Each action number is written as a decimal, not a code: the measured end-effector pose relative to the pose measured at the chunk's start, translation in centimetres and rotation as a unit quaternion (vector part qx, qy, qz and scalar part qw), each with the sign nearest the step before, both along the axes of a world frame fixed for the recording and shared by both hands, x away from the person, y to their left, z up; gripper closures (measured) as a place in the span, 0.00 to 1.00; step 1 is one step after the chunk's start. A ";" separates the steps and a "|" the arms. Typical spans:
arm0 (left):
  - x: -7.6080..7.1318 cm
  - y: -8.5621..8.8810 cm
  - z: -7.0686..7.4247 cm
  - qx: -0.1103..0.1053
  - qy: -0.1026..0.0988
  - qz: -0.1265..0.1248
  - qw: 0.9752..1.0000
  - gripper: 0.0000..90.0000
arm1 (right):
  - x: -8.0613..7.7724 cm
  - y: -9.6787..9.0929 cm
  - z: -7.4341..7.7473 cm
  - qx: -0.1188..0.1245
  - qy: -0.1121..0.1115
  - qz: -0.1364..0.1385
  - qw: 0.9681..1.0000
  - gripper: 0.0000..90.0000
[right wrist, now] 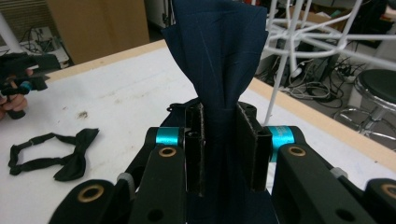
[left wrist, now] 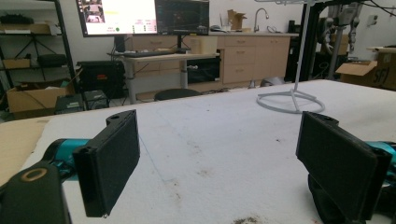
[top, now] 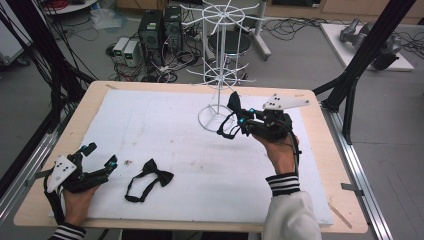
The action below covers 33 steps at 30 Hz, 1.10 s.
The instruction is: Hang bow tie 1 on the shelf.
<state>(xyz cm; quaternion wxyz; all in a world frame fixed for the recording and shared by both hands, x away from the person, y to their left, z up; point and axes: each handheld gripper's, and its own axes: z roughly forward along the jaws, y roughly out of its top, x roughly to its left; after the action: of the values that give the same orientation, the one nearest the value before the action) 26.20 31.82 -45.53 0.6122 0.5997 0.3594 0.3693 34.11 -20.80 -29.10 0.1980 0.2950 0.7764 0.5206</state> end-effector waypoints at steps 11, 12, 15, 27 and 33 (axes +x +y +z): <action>0.0 0.0 0.0 0.000 0.000 0.000 1.000 0.16 | 1.0 -0.8 2.1 0.013 -0.014 -0.019 1.000 0.83; 0.0 0.0 0.0 0.000 0.000 0.000 1.000 0.16 | 1.2 -0.8 2.2 0.010 -0.017 -0.021 1.000 0.83; 0.0 0.0 0.0 0.001 -0.001 0.000 1.000 0.16 | 1.6 -1.0 2.4 0.016 -0.013 -0.026 0.999 0.83; 0.0 0.1 0.0 0.000 0.001 0.000 1.000 0.16 | 3.7 -1.4 3.2 0.019 -0.013 -0.044 0.999 0.83; 0.0 0.1 0.0 -0.002 -0.001 0.000 1.000 0.16 | 4.7 -1.5 3.1 0.019 -0.006 -0.052 0.998 0.83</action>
<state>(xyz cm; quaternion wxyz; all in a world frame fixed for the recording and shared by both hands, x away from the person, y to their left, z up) 26.23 31.87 -45.53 0.6136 0.5983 0.3597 0.3689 38.82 -22.26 -26.05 0.2240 0.3349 0.7490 0.5260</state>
